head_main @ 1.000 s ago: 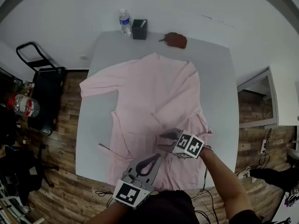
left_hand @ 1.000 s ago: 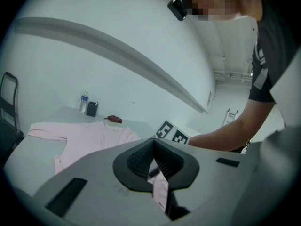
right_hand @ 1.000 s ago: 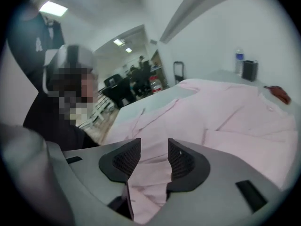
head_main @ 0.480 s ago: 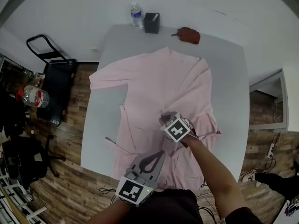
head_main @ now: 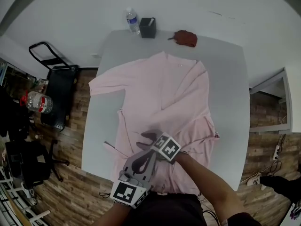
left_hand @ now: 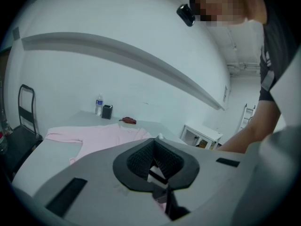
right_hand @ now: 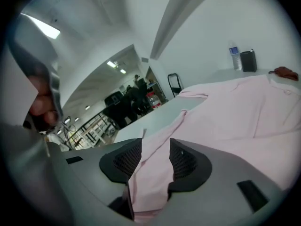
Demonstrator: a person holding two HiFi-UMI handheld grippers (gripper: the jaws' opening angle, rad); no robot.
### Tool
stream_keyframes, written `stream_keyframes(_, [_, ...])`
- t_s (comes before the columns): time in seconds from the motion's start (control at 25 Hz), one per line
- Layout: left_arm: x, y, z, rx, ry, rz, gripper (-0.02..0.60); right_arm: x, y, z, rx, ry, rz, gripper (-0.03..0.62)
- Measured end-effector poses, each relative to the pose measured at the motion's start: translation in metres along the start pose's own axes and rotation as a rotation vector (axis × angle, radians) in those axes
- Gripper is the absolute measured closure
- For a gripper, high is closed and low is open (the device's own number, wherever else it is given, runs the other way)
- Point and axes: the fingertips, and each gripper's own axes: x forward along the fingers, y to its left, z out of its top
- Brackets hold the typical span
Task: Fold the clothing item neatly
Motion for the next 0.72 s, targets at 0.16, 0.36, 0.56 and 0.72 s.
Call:
stream_keyframes(0.16, [0.005,0.014,0.001,-0.016,-0.011,0.054,0.575,-0.044,-0.021,0.012,0.070,-0.171,-0.071,0.431])
stream_keyframes(0.36, [0.017,0.050,0.014,-0.019,-0.062,0.114,0.575,-0.069,-0.043,0.060,0.054,-0.305,-0.164,0.481])
stream_keyframes(0.56, [0.027,0.115,0.028,-0.061,-0.128,0.151,0.575,-0.057,-0.039,0.111,0.047,-0.381,-0.201,0.523])
stream_keyframes(0.72, [0.017,0.198,0.036,-0.123,-0.167,0.208,0.575,-0.027,-0.025,0.140,0.004,-0.341,-0.204,0.523])
